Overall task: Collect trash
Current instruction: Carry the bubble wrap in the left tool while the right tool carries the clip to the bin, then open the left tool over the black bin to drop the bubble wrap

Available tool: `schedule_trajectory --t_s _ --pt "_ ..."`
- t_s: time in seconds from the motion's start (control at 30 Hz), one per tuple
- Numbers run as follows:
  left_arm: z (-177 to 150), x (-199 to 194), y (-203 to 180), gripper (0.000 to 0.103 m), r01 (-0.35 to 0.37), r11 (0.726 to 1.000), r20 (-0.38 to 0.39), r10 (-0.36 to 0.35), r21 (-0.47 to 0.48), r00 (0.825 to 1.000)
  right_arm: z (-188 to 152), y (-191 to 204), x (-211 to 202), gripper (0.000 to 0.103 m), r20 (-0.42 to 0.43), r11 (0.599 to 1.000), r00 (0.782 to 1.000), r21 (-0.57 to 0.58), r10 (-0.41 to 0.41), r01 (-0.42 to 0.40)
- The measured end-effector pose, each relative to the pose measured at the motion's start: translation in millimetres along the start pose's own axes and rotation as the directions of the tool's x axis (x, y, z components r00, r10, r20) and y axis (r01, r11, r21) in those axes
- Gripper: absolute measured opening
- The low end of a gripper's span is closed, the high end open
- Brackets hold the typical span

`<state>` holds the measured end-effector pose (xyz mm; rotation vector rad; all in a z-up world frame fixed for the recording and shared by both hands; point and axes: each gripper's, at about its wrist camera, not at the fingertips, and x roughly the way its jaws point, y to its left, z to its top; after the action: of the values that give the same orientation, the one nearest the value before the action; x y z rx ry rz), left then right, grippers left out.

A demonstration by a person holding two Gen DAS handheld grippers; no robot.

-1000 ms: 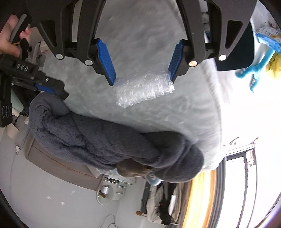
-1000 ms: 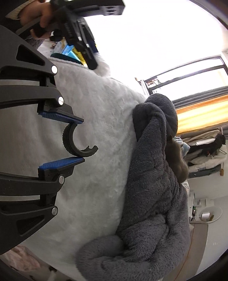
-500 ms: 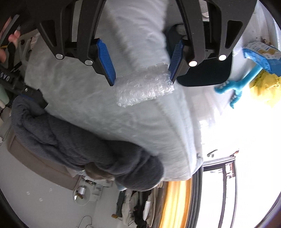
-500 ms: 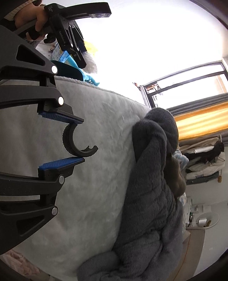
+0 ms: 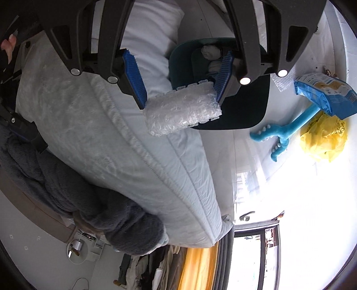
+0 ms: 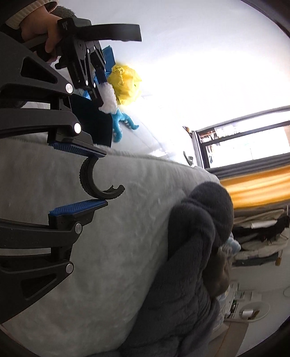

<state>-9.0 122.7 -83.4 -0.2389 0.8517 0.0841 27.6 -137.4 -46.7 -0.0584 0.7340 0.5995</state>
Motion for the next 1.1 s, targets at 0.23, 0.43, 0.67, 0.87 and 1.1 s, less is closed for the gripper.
schedule_trajectory --t_s 0.23,0.43,0.67,0.87,1.1 --pt "-3 8 32 0.062 -0.038 0.998 -0.041 0.036 -0.048 0.998 13 45 20 0.039 -0.025 0.995 0.998 -0.087 0.051 -0.053" --pt "-8 17 59 0.062 -0.05 0.995 -0.093 0.042 -0.089 0.995 13 59 45 0.039 -0.072 0.99 0.99 -0.07 0.118 -0.123" --pt "-16 36 77 0.063 -0.079 0.994 -0.166 0.066 -0.07 0.984 13 88 70 0.039 -0.103 0.983 0.983 -0.085 0.155 -0.164" --pt "-26 53 93 0.063 -0.081 0.994 -0.227 0.06 -0.08 0.972 16 107 94 0.039 -0.138 0.977 0.977 -0.113 0.166 -0.182" --pt "-32 60 113 0.069 -0.084 0.99 -0.254 0.053 -0.115 0.966 13 125 118 0.039 -0.178 0.972 0.968 -0.128 0.175 -0.2"
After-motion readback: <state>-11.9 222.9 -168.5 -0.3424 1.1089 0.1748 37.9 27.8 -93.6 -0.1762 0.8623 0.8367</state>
